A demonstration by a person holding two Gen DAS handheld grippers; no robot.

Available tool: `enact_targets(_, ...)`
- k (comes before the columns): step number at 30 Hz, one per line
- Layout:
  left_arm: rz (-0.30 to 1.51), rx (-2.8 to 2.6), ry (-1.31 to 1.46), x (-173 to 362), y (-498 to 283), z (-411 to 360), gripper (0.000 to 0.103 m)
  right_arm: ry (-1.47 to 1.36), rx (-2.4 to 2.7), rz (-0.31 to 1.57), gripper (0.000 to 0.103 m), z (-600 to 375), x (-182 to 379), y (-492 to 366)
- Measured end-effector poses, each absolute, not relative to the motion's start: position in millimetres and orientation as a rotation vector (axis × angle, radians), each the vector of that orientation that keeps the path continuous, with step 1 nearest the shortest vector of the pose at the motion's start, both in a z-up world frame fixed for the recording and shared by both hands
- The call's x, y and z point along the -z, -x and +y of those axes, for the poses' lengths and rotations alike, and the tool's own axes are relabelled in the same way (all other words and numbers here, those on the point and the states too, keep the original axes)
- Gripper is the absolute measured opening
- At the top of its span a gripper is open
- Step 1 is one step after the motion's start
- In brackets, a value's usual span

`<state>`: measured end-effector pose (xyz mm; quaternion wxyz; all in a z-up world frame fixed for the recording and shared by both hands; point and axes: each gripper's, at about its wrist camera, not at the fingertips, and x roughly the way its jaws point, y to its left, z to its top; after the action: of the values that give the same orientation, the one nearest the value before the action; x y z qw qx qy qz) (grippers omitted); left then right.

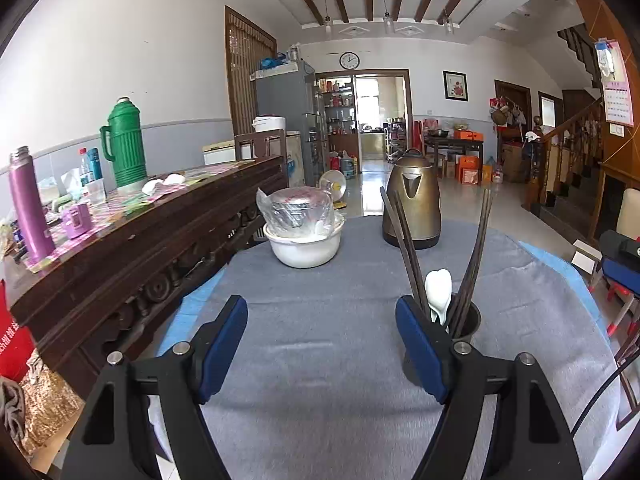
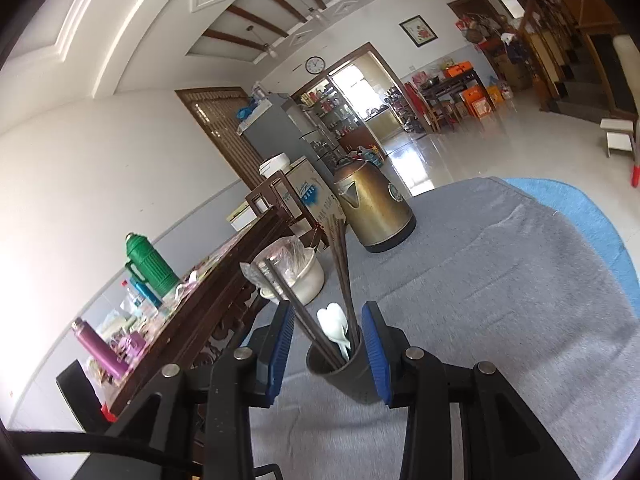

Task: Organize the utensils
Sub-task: 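Open both tools and withdraw them from the cup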

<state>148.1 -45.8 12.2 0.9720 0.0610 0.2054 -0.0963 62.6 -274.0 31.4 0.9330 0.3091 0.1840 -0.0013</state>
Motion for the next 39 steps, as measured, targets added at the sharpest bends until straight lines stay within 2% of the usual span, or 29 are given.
enact_targets(2,0.41,0.189,-0.129,-16.1,-141.6,-44.5,0.08,-0.607,0.008,0.382,0.042,-269.1,-35.3,-53.5)
enact_targets(3,0.405,0.187,-0.132,-18.2,-137.2,-43.6,0.081,-0.598,0.007,0.386,0.058,-265.9,-36.3,-48.7)
enact_targets(4,0.4,0.186,-0.136,-19.2,-133.4,-43.3,0.082,-0.586,0.009,0.38,0.064,-263.0,-38.1,-42.1)
enact_targets(21,0.341,0.167,-0.175,-51.6,-85.5,-26.9,0.085,-0.435,0.077,0.302,0.064,-237.8,-71.3,25.9)
enact_targets(25,0.338,0.164,-0.179,-58.2,-75.7,-20.2,0.09,-0.407,0.085,0.293,0.064,-229.4,-80.2,36.6)
enact_targets(39,0.41,0.116,-0.193,-71.0,-37.9,3.4,0.098,-0.327,0.121,0.395,0.064,-183.8,-78.2,62.6)
